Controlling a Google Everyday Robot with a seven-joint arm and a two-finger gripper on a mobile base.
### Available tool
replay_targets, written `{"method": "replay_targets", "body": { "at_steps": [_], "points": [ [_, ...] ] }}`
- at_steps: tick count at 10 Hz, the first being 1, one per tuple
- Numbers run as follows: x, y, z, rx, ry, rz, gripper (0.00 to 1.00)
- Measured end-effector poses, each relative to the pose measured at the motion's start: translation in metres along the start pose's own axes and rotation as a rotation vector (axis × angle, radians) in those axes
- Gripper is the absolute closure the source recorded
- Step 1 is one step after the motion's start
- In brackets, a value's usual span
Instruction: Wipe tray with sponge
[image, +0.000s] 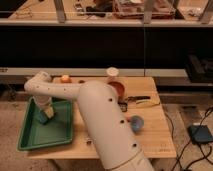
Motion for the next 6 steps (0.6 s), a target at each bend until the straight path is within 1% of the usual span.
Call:
{"method": "replay_targets", "body": {
  "at_steps": [1,2,3,6],
  "points": [
    [0.002,-0.005,0.000,0.001,0.001,0.006,1.00],
    [0.010,-0.001,-0.001,-0.001,0.010,0.023,1.00],
    [0.017,0.006,-0.003,-0.005,0.016,0.040,1.00],
    [0.048,0.041,-0.017,0.000,0.035,0.112,1.00]
  ]
}}
